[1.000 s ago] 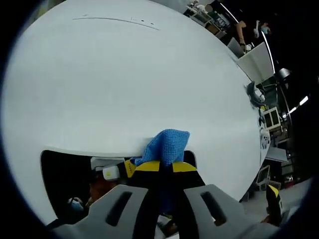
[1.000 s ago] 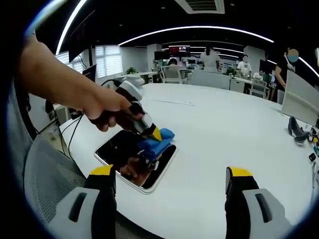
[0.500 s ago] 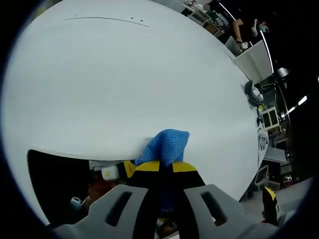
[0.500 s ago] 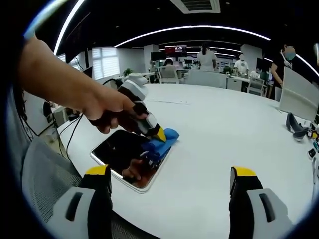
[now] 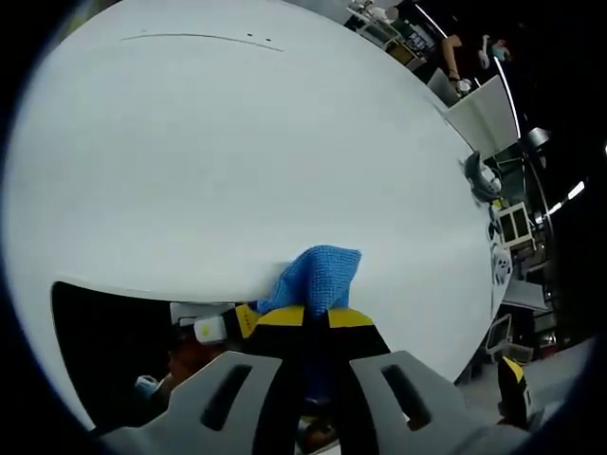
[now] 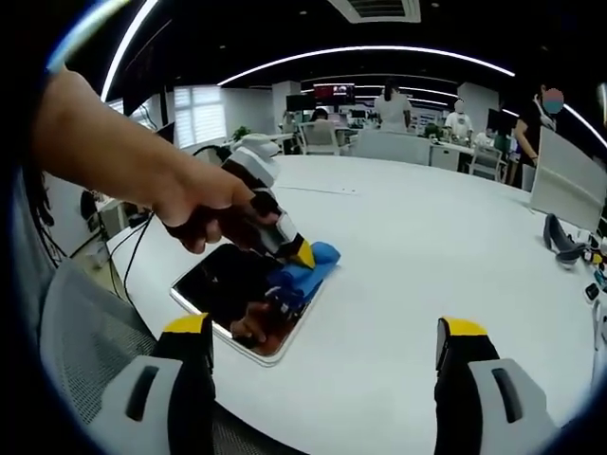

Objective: Wipe the mirror surface with the cleaning cloth until all visible marks leave the cleaned area.

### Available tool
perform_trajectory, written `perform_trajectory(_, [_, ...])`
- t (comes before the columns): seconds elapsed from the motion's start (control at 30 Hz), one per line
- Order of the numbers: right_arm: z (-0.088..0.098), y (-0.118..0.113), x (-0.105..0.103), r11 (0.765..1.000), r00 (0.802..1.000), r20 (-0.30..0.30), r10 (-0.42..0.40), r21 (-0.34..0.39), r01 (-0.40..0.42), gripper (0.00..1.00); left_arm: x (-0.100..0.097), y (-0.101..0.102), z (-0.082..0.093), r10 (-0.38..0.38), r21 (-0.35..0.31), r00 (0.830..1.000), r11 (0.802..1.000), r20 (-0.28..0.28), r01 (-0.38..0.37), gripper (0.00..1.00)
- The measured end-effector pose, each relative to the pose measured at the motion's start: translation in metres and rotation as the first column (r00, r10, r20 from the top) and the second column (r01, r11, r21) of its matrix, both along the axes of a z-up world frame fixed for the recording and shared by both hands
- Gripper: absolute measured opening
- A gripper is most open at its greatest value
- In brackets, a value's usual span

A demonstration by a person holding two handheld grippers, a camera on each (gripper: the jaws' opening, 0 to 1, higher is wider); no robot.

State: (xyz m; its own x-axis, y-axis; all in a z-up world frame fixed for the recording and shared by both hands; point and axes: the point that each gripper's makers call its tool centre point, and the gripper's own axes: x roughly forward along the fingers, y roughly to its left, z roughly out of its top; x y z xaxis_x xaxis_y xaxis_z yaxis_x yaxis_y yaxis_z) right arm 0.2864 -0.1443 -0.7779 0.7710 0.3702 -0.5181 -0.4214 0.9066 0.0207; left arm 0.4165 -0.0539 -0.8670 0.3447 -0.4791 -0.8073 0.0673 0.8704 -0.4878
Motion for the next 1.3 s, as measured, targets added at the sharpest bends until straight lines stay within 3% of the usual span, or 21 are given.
perform_trajectory(0.67, [0.001,0.0,0.0,1.0,1.0,0.009,0.001,-0.006,-0.001,0.96,-0.043,0.001,0.0,0.004,-0.049,1.0,0.999,-0.005,-0.004,0.02])
perform_trajectory(1.3, [0.0,0.001,-0.001,1.0,1.0,0.007,0.005,-0.019,-0.005,0.95,-0.052,0.0,0.001,-0.003,-0.046,1.0,0.999,-0.002,0.003,0.02])
